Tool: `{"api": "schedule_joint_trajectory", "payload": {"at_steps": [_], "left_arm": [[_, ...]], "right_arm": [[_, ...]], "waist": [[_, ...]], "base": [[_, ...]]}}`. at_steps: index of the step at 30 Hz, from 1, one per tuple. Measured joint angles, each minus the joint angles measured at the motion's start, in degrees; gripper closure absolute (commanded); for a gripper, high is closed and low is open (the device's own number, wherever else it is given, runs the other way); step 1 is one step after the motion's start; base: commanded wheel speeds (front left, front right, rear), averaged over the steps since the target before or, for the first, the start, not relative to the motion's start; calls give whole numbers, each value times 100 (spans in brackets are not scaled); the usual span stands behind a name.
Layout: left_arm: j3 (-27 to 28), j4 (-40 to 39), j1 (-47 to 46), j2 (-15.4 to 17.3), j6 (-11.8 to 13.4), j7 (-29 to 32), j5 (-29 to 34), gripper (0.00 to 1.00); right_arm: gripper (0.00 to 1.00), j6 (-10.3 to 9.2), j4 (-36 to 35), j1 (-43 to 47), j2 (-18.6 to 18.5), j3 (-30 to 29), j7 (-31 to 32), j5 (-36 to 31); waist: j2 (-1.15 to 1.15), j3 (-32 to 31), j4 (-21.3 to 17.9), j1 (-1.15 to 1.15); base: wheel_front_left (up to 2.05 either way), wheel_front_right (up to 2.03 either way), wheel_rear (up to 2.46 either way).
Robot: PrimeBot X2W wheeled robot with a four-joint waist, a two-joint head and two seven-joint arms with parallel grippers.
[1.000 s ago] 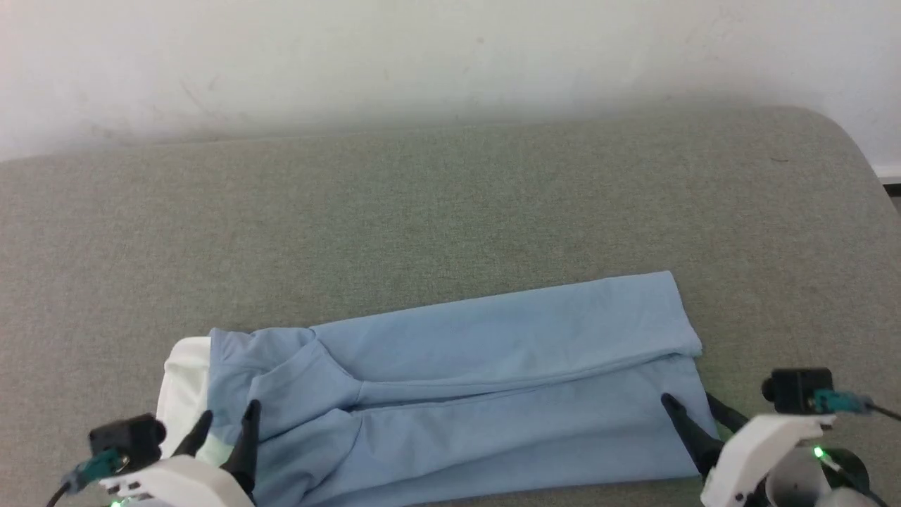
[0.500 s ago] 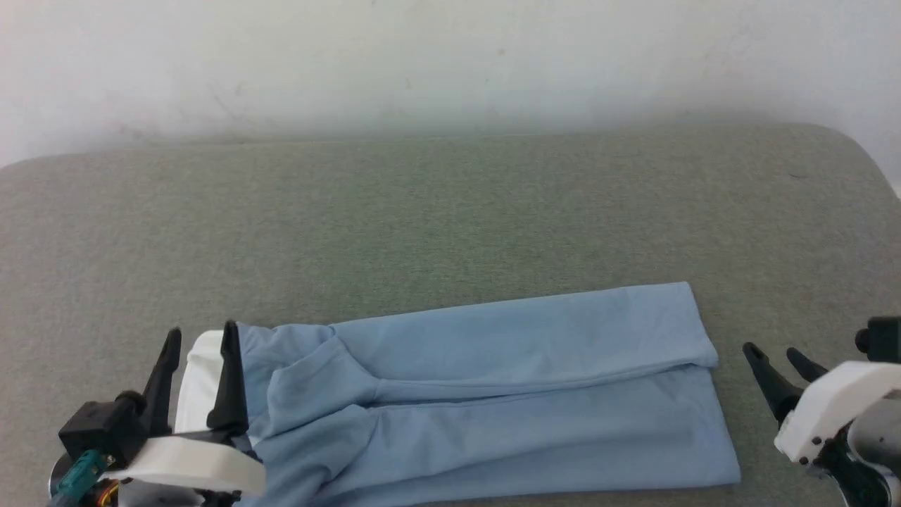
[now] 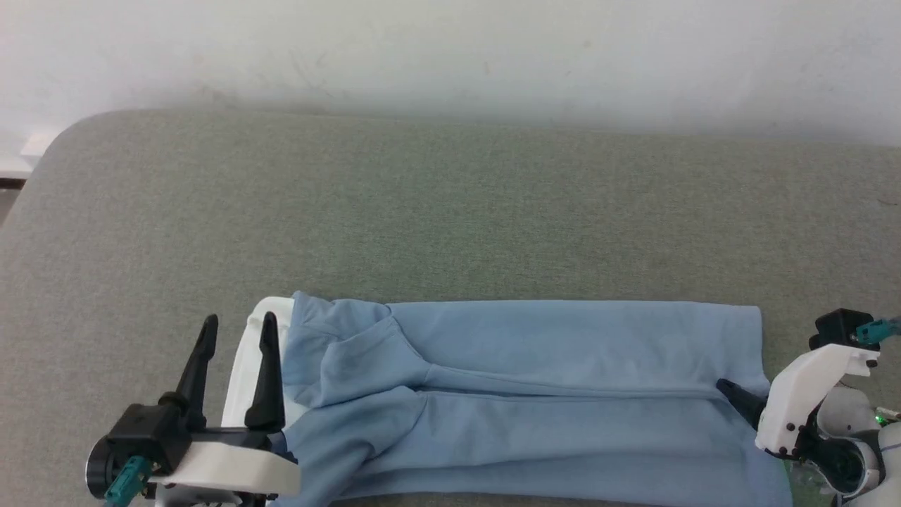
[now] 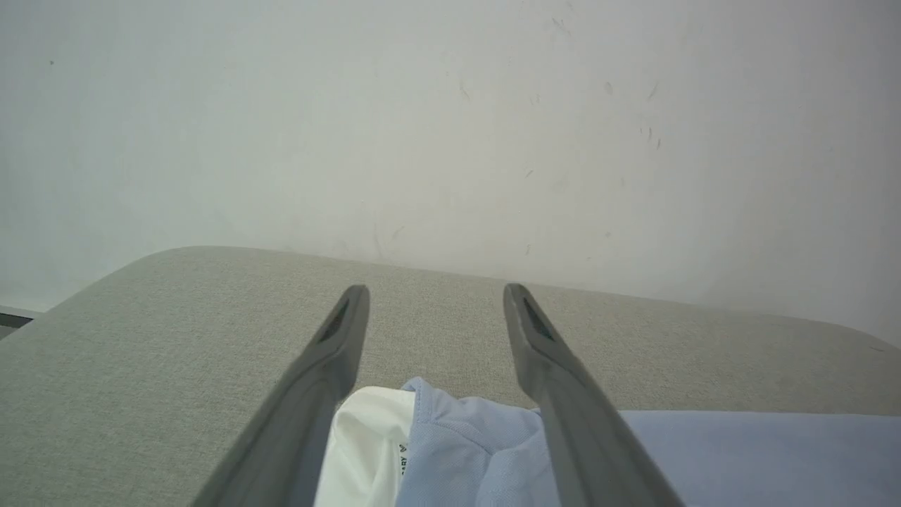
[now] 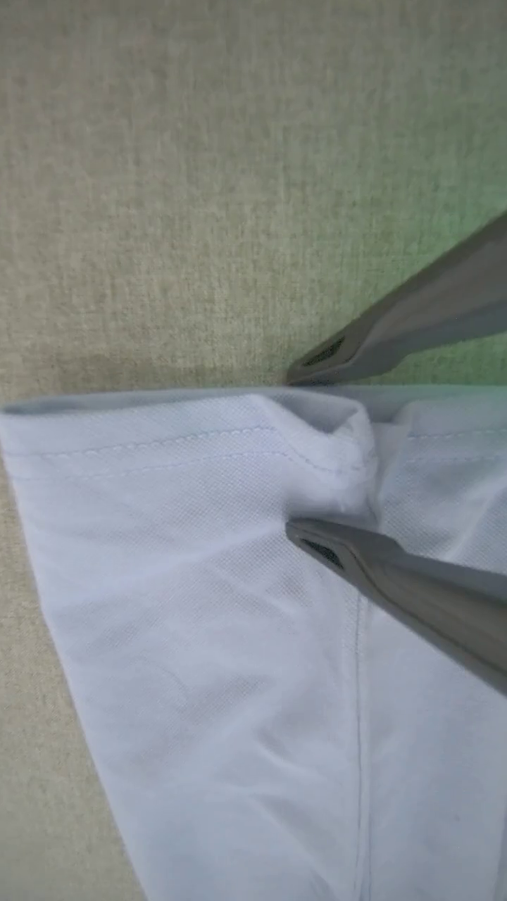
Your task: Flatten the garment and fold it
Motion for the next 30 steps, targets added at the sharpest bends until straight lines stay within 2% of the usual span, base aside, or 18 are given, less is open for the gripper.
{"api": "schedule_joint_trajectory", "payload": {"at_steps": [2,3,5,6,12,18,22,30], "left_arm": [[62,51,1,-98,-94,0,77,0],[92,65,1,-130,-143,1,113,0],[170,70,1,-190,-240,0,210,0],[210,76,2,-212,-277,0,258,0],[411,115,58,-349,-419,1,448,0],[554,203,99,-412,-545,1,575,0],[592,231,152,-457,-565,1,653,0],[681,292,180,-556,-657,1,701,0]], "right_arm": [[0,-1,98,-56,-46,20,234,81],[44,-2,126,-85,-66,19,358,127],[74,-8,137,-118,-89,15,584,220],[100,-9,130,-121,-93,37,646,236],[100,-7,-93,-41,60,294,757,402],[100,0,-648,283,-15,304,203,337],[100,2,-965,527,-189,-154,87,231],[100,1,-1314,1073,-238,-1662,129,-226]], "waist": [[0,30,68,0],[0,43,93,0],[0,63,117,0],[0,64,113,0],[0,12,-35,0],[0,-90,-213,1],[0,-151,-294,1],[0,-192,-320,1]], "base": [[0,0,0],[0,0,0],[0,0,0],[0,0,0],[0,0,0],[0,0,0],[0,0,0],[0,0,0]]}}
